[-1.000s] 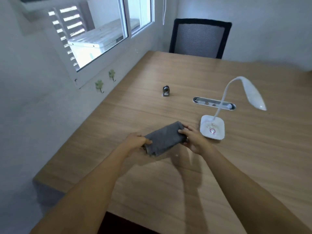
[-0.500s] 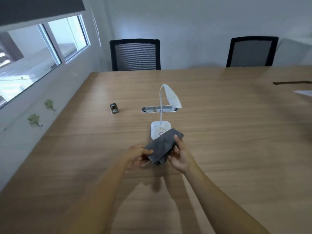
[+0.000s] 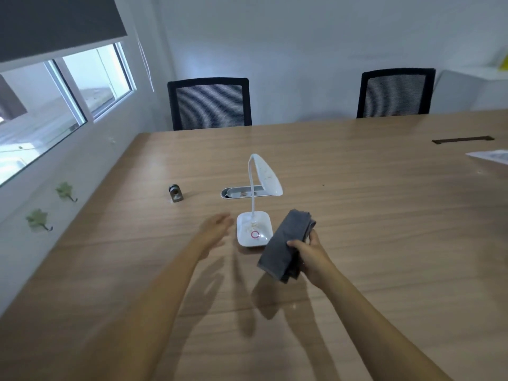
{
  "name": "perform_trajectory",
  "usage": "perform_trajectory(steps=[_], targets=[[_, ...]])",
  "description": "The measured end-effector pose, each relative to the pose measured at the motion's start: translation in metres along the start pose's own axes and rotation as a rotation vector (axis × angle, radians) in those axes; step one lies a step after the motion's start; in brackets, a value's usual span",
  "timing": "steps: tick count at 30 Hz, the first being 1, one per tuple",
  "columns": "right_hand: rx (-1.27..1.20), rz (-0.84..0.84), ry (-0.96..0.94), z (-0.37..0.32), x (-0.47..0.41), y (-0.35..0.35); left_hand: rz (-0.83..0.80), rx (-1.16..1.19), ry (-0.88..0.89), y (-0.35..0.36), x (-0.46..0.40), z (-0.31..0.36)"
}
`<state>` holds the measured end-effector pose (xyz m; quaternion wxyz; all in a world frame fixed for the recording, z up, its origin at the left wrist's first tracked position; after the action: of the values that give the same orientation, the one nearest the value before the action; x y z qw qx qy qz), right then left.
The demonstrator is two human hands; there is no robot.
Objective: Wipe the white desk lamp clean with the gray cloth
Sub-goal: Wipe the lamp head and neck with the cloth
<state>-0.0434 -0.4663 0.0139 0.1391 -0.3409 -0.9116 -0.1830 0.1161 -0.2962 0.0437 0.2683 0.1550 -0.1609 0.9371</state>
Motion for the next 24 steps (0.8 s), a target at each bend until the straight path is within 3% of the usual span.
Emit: perform_trajectory(steps=[6, 9, 13, 17, 24], targets=[[0.248, -0.011, -0.309, -0.095, 0.015, -0.013, -0.024, -0.058, 0.292, 0.003, 0.000, 0.130], [0.356, -0.034, -0.515, -0.140, 0.030, -0.006, -0.065, -0.112, 0.325, 0.012, -0.001, 0.163], [0.591, -0.001, -0.789, -0.179, 0.053, 0.011, -0.082, -0.290, 0.336, 0.021, -0.004, 0.172], [0.703, 0.058, -0.965, -0.210, 0.073, 0.033, -0.119, -0.271, 0.331, 0.023, -0.004, 0.166], [1.030, 0.002, -1.091, -0.227, 0.055, 0.077, -0.080, -0.273, 0.320, 0.019, -0.012, 0.165]])
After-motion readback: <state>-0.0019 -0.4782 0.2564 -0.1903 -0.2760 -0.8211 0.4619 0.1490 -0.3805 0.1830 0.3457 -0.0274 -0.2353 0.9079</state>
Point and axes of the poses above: each hand's wrist, its own x-axis away from the middle knuckle, its own y-axis out of the palm, z = x × y, the point moved 9 cm from there along -x, towards the middle knuckle, and after that the axes turned 1 degree about x, right-handed, at the moved point
